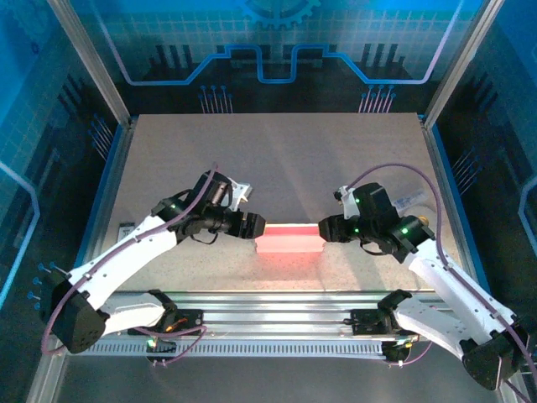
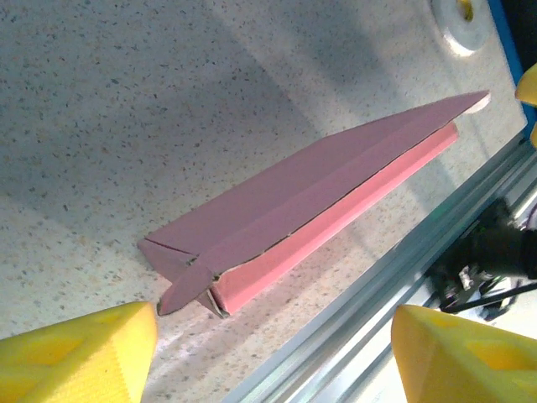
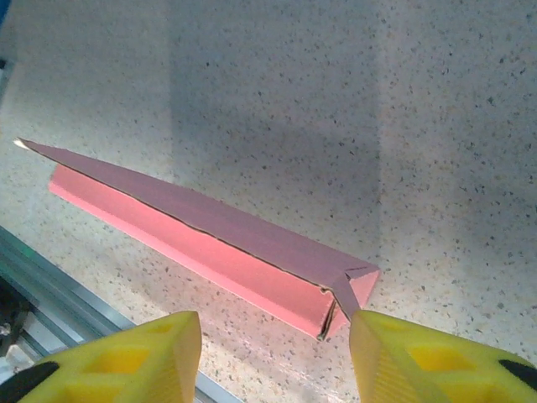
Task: Fold the paper box
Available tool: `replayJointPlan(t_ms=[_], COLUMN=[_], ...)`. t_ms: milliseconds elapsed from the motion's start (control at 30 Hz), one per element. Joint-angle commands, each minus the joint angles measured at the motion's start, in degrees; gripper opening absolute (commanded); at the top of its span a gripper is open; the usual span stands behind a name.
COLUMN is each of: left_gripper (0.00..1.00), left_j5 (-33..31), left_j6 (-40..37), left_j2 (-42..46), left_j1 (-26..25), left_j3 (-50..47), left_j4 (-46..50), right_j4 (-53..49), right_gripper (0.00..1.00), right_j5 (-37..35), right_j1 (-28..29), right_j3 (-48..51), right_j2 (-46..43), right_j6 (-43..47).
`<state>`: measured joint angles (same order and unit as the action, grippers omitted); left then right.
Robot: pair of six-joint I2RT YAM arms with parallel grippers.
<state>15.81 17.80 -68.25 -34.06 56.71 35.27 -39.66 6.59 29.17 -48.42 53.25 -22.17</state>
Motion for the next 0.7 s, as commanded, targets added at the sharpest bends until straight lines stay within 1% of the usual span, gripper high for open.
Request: replayJointPlan(t_ms=[0, 33, 167, 300, 500, 667], left_gripper=[0.69, 0.66, 0.61, 0.57, 0.48, 0.42], left_j5=[-2.1, -2.28, -1.88, -2.53, -1.86, -1.33], left_j6=[-5.51, -5.72, -6.69, -7.33, -6.95, -6.27], left_j2=[-2.09, -2.59, -4.15, -5.12, -5.8, -6.71], left_j1=[0.33, 0.37, 0.31, 0.36, 0.34, 0.39], left_j3=[2.17, 2.24, 2.61, 2.97, 3.06, 3.22], left_j4=[3.3, 3.0, 2.49, 2.52, 1.93, 1.8], right_j4=[-2.75, -2.62, -2.51, -2.0, -1.67, -1.48], right_gripper=[0.48, 0.47, 0.42, 0.4, 0.4, 0.36], right_j5=[-0.81, -0.83, -2.0, -3.14, -3.6, -3.01], right_j1=[-0.58, -0.75, -0.91, -1.07, -1.13, -1.13], right_j3=[-1.62, -1.6, -1.61, -1.65, -1.62, -1.66], right_j2=[1.01, 1.42, 2.94, 3.51, 4.2, 5.26], right_j6=[4.62, 5.13, 6.0, 6.0, 6.26, 6.35])
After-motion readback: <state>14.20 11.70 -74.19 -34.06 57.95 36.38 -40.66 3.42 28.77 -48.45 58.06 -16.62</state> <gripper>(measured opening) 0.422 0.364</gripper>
